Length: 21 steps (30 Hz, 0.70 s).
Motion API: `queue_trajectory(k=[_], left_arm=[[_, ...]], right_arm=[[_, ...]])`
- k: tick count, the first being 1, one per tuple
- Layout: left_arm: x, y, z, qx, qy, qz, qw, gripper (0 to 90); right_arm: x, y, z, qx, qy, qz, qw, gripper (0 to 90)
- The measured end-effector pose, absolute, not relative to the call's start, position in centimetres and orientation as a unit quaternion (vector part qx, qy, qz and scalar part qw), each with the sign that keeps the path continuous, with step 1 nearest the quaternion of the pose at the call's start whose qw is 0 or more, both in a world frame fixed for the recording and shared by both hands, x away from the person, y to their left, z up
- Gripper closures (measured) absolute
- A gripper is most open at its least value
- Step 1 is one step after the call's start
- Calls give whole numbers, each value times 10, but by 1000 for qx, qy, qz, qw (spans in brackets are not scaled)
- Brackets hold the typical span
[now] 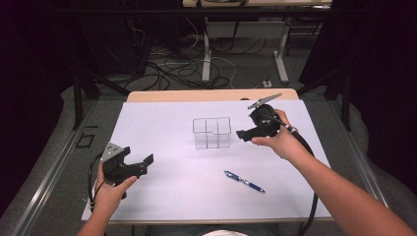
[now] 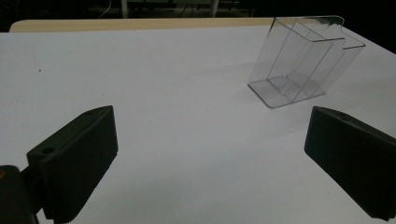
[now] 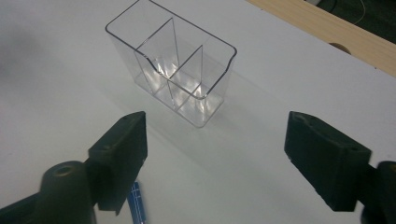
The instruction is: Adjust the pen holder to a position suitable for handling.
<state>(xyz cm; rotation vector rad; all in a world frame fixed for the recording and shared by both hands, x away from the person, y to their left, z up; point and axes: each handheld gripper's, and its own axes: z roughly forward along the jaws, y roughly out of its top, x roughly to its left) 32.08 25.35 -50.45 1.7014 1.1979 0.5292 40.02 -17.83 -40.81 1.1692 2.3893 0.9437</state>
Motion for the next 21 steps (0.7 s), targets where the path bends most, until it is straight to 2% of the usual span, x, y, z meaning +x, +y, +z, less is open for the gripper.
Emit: queue_trajectory(k=[2,11,21], left_arm=[[321,253,-504,697,490,217,477,25],[321,253,-504,698,488,217,477,25],[321,252,-505,703,485,214,474,9]], right_arm=[[396,-180,-408,405,838,331,154,152],[371,-186,-410,363,865,310,157,127],[357,-192,-429,336,892,271,132,124]])
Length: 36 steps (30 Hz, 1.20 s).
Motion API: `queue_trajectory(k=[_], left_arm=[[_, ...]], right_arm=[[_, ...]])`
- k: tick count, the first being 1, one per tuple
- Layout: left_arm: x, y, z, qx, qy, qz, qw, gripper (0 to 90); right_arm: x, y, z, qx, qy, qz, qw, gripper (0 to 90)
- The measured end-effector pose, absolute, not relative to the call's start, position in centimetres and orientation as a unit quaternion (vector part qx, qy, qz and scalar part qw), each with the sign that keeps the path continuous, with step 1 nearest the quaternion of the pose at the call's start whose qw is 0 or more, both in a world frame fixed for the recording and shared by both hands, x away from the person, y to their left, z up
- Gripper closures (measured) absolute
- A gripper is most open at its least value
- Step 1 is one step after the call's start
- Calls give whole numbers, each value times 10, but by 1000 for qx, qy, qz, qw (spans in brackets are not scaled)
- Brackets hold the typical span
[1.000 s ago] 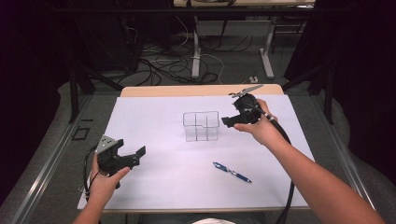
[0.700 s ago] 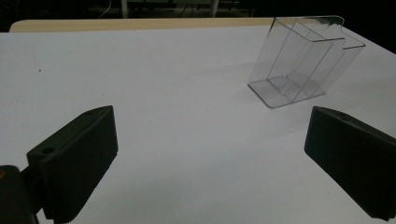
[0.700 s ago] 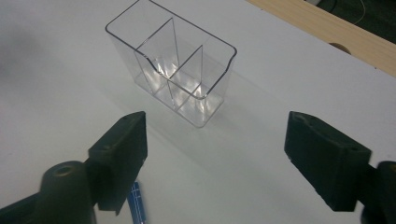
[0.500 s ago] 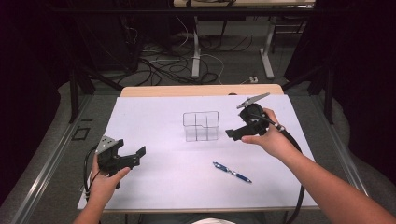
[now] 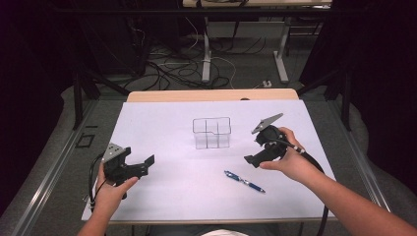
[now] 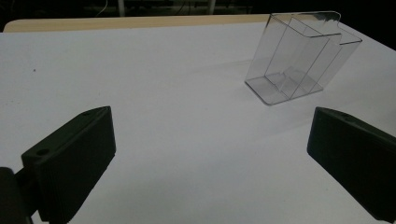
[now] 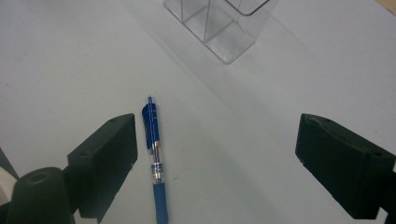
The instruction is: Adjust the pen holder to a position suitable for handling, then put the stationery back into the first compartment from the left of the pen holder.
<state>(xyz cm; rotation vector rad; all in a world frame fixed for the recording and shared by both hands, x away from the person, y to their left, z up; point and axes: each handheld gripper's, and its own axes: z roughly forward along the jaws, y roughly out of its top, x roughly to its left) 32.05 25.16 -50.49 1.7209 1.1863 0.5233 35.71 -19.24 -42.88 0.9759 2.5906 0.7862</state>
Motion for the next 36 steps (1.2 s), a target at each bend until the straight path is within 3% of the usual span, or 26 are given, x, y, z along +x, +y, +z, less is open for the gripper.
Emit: queue_trajectory(k=[14,33,36], left_arm=[[321,252,-508,709,484,207,470,2],[320,252,-508,711,482,208,468,2],[320,252,-508,711,482,209,467,2]], right_arm=[[351,-192,-453,324,907,243,110,164],[340,-180,-478,326,920,201,87,362],[338,-178,-482,337,921,185,66,402]])
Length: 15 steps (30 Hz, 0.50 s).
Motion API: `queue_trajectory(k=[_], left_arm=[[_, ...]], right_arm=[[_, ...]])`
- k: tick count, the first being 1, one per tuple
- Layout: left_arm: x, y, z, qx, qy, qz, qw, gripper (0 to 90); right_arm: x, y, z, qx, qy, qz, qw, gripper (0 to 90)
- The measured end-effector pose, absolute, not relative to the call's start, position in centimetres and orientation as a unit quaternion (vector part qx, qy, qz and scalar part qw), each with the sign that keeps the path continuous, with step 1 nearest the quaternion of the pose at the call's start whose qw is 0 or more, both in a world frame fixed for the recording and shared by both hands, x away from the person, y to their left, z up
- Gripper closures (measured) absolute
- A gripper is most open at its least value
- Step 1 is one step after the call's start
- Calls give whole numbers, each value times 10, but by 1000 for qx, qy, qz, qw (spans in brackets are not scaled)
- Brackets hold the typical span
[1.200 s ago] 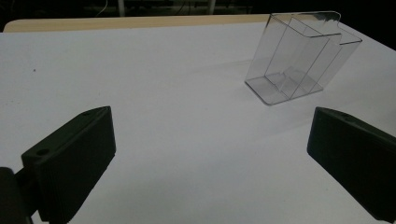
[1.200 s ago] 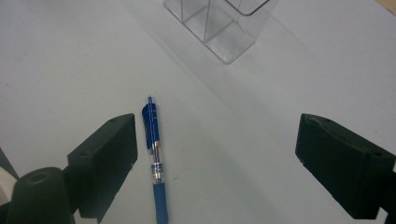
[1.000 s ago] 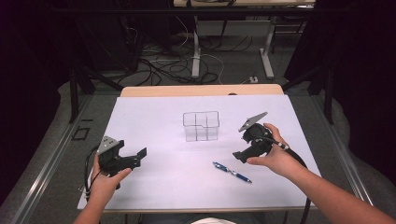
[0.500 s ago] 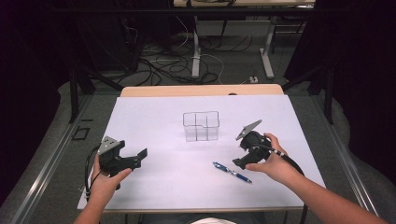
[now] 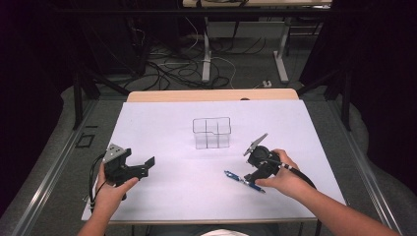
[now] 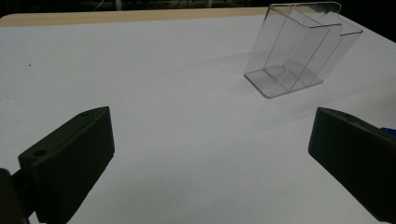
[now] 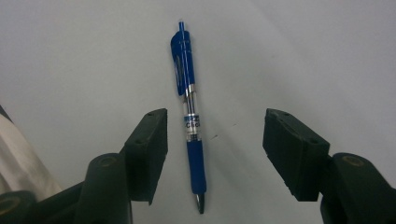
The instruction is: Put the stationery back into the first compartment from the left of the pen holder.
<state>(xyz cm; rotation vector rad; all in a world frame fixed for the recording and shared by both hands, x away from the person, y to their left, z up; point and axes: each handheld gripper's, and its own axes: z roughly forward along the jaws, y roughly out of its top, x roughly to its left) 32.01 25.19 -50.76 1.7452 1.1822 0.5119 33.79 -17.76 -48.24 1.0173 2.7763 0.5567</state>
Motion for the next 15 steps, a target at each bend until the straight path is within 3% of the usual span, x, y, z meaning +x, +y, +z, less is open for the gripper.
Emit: queue_trajectory(k=[4,15], left_arm=[[320,252,-508,711,482,208,467,2],[319,251,-508,712,484,206,466,2]], right_arm=[[337,-176,-489,330,927,169,62,417],[332,-178,-507,329,931,149,46,578]])
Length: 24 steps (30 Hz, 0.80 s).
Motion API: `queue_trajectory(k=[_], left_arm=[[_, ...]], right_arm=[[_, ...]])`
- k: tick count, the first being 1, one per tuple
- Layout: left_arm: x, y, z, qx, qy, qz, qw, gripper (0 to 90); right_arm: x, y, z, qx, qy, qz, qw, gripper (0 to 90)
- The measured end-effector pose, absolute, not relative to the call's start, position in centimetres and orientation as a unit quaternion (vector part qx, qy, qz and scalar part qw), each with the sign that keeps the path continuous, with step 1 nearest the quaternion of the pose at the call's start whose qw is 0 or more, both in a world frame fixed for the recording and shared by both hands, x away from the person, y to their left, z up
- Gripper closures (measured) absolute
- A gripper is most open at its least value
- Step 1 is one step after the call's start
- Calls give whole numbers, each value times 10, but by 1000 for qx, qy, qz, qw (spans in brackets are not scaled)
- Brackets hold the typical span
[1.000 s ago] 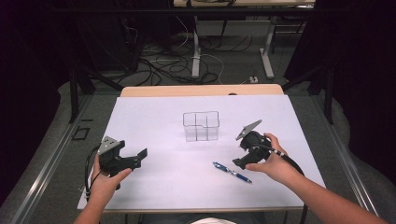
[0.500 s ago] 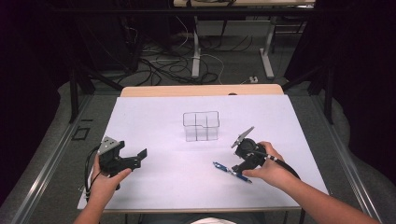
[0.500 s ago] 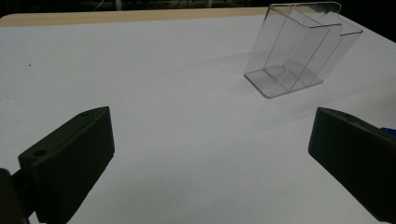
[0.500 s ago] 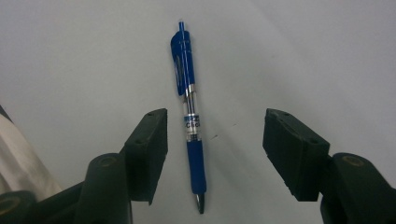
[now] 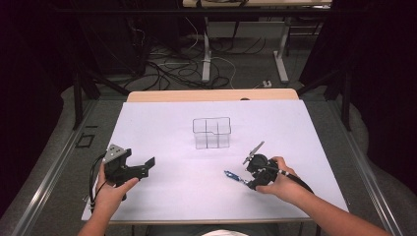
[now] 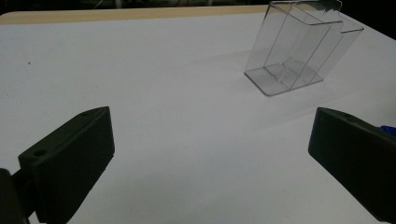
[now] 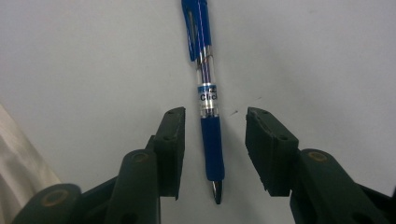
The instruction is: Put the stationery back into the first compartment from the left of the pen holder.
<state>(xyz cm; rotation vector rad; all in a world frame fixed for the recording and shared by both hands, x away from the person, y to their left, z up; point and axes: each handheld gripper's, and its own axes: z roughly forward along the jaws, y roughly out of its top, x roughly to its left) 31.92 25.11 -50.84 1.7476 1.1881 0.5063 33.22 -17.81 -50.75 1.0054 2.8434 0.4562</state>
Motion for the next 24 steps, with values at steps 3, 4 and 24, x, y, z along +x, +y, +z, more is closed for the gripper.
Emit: queue_trajectory(k=[3,4,24], left_arm=[[319,251,-508,711,484,207,466,2],[319,251,-508,712,483,208,465,2],[320,251,-509,713,484,208,463,2]], right_arm=[[334,-181,-515,329,931,156,30,603],[333,-181,-515,332,931,147,35,611],[333,-184,-527,321,938,129,28,745]])
